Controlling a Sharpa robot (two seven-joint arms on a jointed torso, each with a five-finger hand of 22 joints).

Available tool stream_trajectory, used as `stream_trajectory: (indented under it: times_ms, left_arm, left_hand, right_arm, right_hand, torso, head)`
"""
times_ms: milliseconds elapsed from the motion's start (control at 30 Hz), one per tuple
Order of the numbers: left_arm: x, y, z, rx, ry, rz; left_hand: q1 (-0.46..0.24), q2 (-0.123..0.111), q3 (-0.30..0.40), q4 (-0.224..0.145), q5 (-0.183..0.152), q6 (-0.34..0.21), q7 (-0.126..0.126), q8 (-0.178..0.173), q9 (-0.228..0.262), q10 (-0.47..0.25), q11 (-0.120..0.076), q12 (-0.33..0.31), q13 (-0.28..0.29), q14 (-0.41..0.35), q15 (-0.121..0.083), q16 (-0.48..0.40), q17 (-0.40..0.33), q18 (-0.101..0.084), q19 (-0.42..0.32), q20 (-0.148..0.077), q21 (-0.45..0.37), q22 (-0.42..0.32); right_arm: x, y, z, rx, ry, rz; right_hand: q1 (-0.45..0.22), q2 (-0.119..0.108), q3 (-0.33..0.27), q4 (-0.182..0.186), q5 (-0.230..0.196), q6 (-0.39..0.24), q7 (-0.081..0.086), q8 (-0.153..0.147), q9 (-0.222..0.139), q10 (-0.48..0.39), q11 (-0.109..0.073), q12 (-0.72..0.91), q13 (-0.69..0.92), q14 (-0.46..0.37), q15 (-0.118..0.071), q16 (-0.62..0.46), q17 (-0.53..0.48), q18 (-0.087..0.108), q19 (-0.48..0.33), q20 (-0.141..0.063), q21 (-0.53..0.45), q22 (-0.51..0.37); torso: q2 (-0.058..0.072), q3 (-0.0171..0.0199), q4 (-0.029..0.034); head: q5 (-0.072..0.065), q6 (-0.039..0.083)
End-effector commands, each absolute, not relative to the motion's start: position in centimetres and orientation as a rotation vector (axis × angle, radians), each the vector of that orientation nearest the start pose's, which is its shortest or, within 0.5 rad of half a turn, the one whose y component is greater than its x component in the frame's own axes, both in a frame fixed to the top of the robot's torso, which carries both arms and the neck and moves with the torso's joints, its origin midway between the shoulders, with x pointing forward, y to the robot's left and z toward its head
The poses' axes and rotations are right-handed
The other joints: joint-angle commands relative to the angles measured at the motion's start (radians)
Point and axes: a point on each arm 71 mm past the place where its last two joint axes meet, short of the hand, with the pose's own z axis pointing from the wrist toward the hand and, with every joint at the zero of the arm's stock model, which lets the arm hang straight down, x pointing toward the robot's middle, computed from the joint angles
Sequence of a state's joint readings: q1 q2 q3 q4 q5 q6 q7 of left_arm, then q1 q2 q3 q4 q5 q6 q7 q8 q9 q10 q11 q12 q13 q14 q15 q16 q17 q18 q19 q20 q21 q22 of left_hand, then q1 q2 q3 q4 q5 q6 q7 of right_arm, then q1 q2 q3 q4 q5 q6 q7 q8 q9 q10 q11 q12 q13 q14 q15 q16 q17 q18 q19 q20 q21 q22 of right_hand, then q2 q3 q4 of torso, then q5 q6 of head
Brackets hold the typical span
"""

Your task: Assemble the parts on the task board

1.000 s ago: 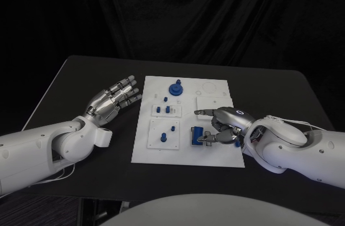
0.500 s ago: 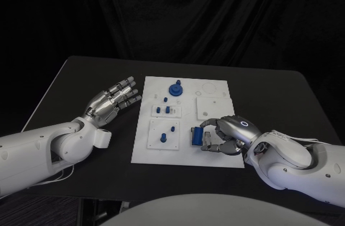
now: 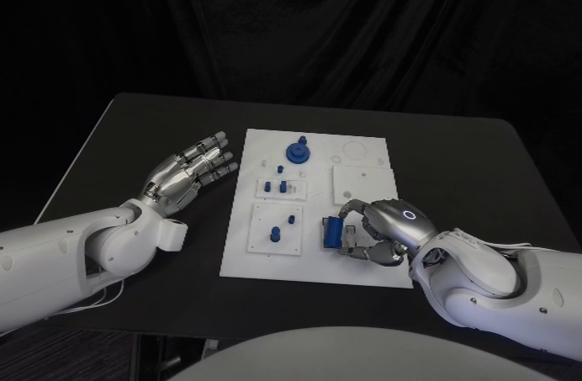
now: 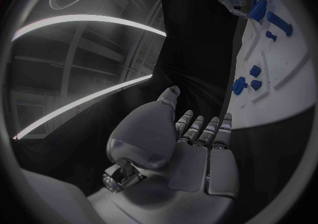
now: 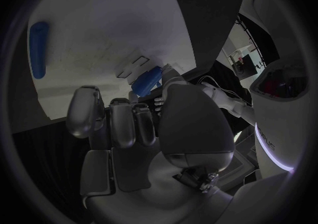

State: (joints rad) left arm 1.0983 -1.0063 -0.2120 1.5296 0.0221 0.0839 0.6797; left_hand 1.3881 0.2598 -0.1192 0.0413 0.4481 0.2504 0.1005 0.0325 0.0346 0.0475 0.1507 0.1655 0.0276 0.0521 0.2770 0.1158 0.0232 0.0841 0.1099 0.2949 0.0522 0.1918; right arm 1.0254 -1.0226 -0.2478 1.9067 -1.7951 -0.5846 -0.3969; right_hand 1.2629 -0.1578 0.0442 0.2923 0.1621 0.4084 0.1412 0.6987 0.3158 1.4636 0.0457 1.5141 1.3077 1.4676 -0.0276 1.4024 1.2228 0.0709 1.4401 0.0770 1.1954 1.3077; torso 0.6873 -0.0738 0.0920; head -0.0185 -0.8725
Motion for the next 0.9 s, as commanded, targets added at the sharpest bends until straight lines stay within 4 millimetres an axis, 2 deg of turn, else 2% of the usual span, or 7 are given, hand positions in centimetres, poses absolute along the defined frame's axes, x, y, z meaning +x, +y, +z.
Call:
stream_trajectory:
  times_ms: [33,133,367,567,733,800,900]
  left_arm:
    - [42.4,27.4,-25.8,-1.135,1.415,-1.855]
    - [42.4,27.4,-25.8,-1.136,1.417,-1.856]
    - [42.4,27.3,-25.8,-1.138,1.420,-1.857]
    - [42.3,27.2,-25.8,-1.139,1.421,-1.858]
    - [42.3,27.2,-25.8,-1.139,1.422,-1.859]
    - [42.3,27.2,-25.8,-1.139,1.422,-1.859]
    - [42.3,27.2,-25.8,-1.139,1.423,-1.858]
  left_hand:
    - [-0.012,0.001,0.006,-0.001,0.004,0.001,0.007,0.005,0.001,0.000,-0.007,0.005,0.001,-0.004,0.004,0.004,0.001,-0.019,0.006,0.001,0.004,-0.002]
    - [-0.013,0.000,0.007,-0.001,0.004,0.002,0.011,0.005,0.001,0.000,-0.010,0.005,0.001,-0.005,0.004,0.004,0.001,-0.019,0.005,0.001,0.004,-0.002]
    - [-0.013,0.000,0.007,-0.001,0.004,0.002,0.011,0.005,0.001,0.000,-0.010,0.005,0.001,-0.005,0.004,0.004,0.001,-0.019,0.005,0.001,0.004,-0.002]
    - [-0.013,0.000,0.007,-0.001,0.004,0.002,0.011,0.005,0.001,0.000,-0.010,0.005,0.001,-0.005,0.004,0.004,0.001,-0.019,0.005,0.001,0.004,-0.002]
    - [-0.013,0.000,0.007,-0.001,0.004,0.002,0.011,0.005,0.001,0.000,-0.010,0.005,0.001,-0.005,0.004,0.004,0.001,-0.019,0.005,0.001,0.004,-0.002]
    - [-0.013,0.000,0.007,-0.001,0.004,0.002,0.011,0.005,0.001,0.000,-0.010,0.005,0.001,-0.005,0.004,0.004,0.001,-0.019,0.005,0.001,0.004,-0.002]
    - [-0.013,0.000,0.007,-0.001,0.004,0.002,0.011,0.005,0.001,0.000,-0.010,0.005,0.001,-0.005,0.004,0.004,0.001,-0.019,0.005,0.001,0.004,-0.002]
  right_arm:
    - [33.8,-19.1,-26.6,-0.173,1.674,0.557]
    - [33.9,-19.0,-26.7,-0.175,1.677,0.550]
    - [34.1,-18.4,-26.8,-0.181,1.683,0.541]
    - [34.1,-18.0,-27.0,-0.192,1.698,0.534]
    - [34.2,-17.7,-27.1,-0.199,1.701,0.537]
    - [34.2,-17.6,-27.0,-0.200,1.699,0.542]
    - [34.1,-17.5,-27.0,-0.200,1.693,0.549]
  right_hand:
    - [-0.005,0.003,0.001,0.000,0.007,-0.011,-0.001,0.010,0.002,0.003,0.004,0.004,0.151,0.013,0.004,0.002,0.001,0.012,-0.002,0.004,-0.002,0.153]
    - [-0.006,0.003,0.001,0.000,0.008,-0.020,0.000,0.017,0.003,-0.001,0.003,0.002,0.147,0.012,0.004,0.001,-0.003,0.012,-0.003,0.004,-0.004,0.153]
    - [-0.029,0.000,-0.003,0.002,0.009,-0.044,0.000,0.044,0.005,-0.010,0.004,-0.002,0.139,0.011,0.004,0.000,-0.006,0.013,-0.005,0.004,-0.010,0.151]
    - [-0.035,0.002,-0.003,0.002,0.012,-0.048,0.000,0.052,0.006,-0.010,0.005,-0.002,0.140,0.011,0.004,0.000,-0.005,0.013,-0.005,0.004,-0.011,0.151]
    - [-0.041,0.003,-0.003,0.002,0.016,-0.052,0.000,0.060,0.006,-0.009,0.005,-0.001,0.140,0.011,0.005,0.001,-0.004,0.013,-0.004,0.005,-0.011,0.150]
    - [-0.044,0.009,0.001,0.001,0.031,-0.054,0.000,0.072,0.006,-0.008,0.005,0.000,0.142,0.012,0.005,0.002,-0.003,0.013,-0.003,0.005,-0.009,0.151]
    - [-0.050,0.032,0.011,-0.003,0.097,-0.044,-0.005,0.107,0.008,-0.006,0.000,0.001,0.144,0.014,0.001,0.004,0.000,0.012,0.000,0.003,-0.005,0.153]
  torso:
    - [0.002,0.0017,0.0026]
    - [0.001,0.0006,0.0030]
    - [0.000,-0.0013,-0.0023]
    - [-0.001,-0.0012,-0.0010]
    - [-0.001,-0.0009,0.0028]
    - [-0.001,-0.0010,0.0032]
    - [-0.002,-0.0014,0.0028]
  head:
    - [-0.005,0.000]
    - [-0.007,0.000]
    - [-0.001,0.000]
    - [-0.003,0.000]
    - [-0.005,0.000]
    - [-0.005,0.000]
    - [-0.004,0.000]
